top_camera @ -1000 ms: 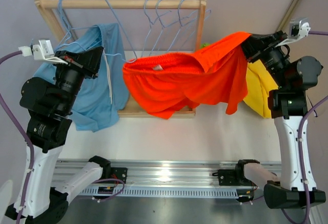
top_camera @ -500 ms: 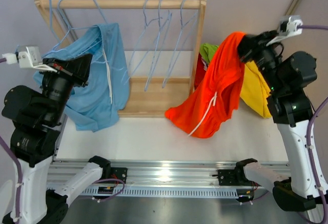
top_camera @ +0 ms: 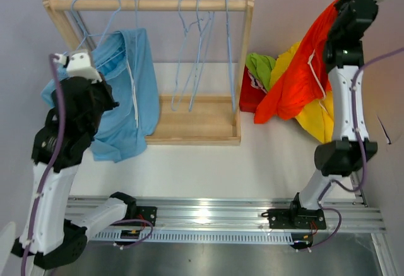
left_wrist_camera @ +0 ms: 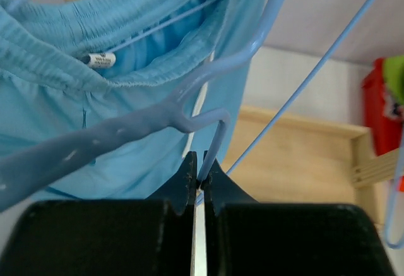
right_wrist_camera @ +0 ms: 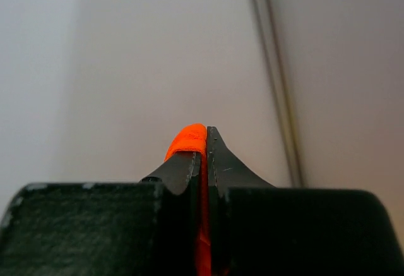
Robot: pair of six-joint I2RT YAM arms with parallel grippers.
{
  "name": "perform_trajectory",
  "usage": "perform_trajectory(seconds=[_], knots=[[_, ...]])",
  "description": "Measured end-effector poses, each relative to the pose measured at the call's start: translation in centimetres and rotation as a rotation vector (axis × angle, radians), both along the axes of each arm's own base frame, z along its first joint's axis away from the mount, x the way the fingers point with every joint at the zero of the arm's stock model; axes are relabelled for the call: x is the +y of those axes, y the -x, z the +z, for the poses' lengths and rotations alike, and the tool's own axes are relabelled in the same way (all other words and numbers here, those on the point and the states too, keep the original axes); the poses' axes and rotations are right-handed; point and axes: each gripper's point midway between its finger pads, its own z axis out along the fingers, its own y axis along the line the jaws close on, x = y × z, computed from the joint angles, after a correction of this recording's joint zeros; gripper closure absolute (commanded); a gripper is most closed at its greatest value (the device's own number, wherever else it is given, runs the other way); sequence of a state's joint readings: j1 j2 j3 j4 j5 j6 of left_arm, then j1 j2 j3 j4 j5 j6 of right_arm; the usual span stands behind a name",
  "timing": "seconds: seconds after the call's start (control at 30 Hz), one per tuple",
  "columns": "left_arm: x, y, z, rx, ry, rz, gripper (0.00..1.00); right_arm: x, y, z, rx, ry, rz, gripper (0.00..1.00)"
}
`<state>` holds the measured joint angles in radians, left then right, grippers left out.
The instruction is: Remove the shorts from the hanger
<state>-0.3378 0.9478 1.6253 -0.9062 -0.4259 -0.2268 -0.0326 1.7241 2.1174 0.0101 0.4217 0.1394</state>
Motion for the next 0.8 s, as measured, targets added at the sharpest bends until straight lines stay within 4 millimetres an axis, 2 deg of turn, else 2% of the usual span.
perform_trajectory(seconds=[0.1, 0.2, 0.23, 0.27, 0.3, 0.33, 0.37, 0.4, 0.47, 0.57, 0.63, 0.67, 0.77, 0.8], knots=[[0.4, -1.8, -3.0, 0.099, -0.053, 0.056, 1.00, -3.0, -4.7, -5.7, 0.087, -0.026, -0.139, 1.00], [0.7, -1.7, -6.1, 0.172, -0.086, 0.073, 1.00, -5.4, -6.8, -12.3, 0.203, -0.047, -0.269, 1.00], [0.9, -1.3, -7.0, 0.188, -0.091, 0.074, 1.00, -6.2, -7.1, -14.2, 0.236, -0.051, -0.310, 0.96], [1.0, -0.8, -7.8, 0.198, -0.093, 0.075, 1.00, -6.7, -7.5, -15.8, 0.261, -0.056, -0.332, 0.84], [1.2, -0.2, -8.5, 0.207, -0.093, 0.077, 1.00, -7.1, -8.0, -16.9, 0.273, -0.069, -0.337, 0.65], [1.4, 0.3, -9.1, 0.211, -0.093, 0.078, 1.00, -7.5, -8.6, -17.9, 0.287, -0.083, -0.330, 0.19], [1.5, 0.7, -9.5, 0.214, -0.089, 0.081, 1.00, -7.9, -9.2, -18.9, 0.299, -0.104, -0.317, 0.04], [1.7, 1.1, -10.1, 0.223, -0.088, 0.084, 1.00, -8.5, -9.7, -19.5, 0.311, -0.126, -0.308, 0.01], [1.9, 1.5, -10.4, 0.223, -0.081, 0.092, 1.00, -9.5, -10.6, -20.8, 0.332, -0.168, -0.283, 0.01], [1.8, 1.0, -10.4, 0.227, -0.081, 0.099, 1.00, -10.4, -10.7, -23.2, 0.374, -0.233, -0.262, 0.01], [1.4, -0.1, -10.3, 0.245, -0.087, 0.100, 1.00, -10.0, -10.2, -25.0, 0.392, -0.269, -0.233, 0.01], [1.1, -0.8, -10.1, 0.248, -0.087, 0.098, 1.00, -9.4, -9.6, -26.7, 0.425, -0.287, -0.217, 0.00], [0.0, -3.1, -8.9, 0.249, -0.088, 0.091, 1.00, -7.2, -6.8, -31.0, 0.502, -0.330, -0.162, 0.00], [-0.4, -3.9, -8.2, 0.242, -0.085, 0.087, 1.00, -6.7, -6.0, -31.9, 0.514, -0.339, -0.149, 0.01]])
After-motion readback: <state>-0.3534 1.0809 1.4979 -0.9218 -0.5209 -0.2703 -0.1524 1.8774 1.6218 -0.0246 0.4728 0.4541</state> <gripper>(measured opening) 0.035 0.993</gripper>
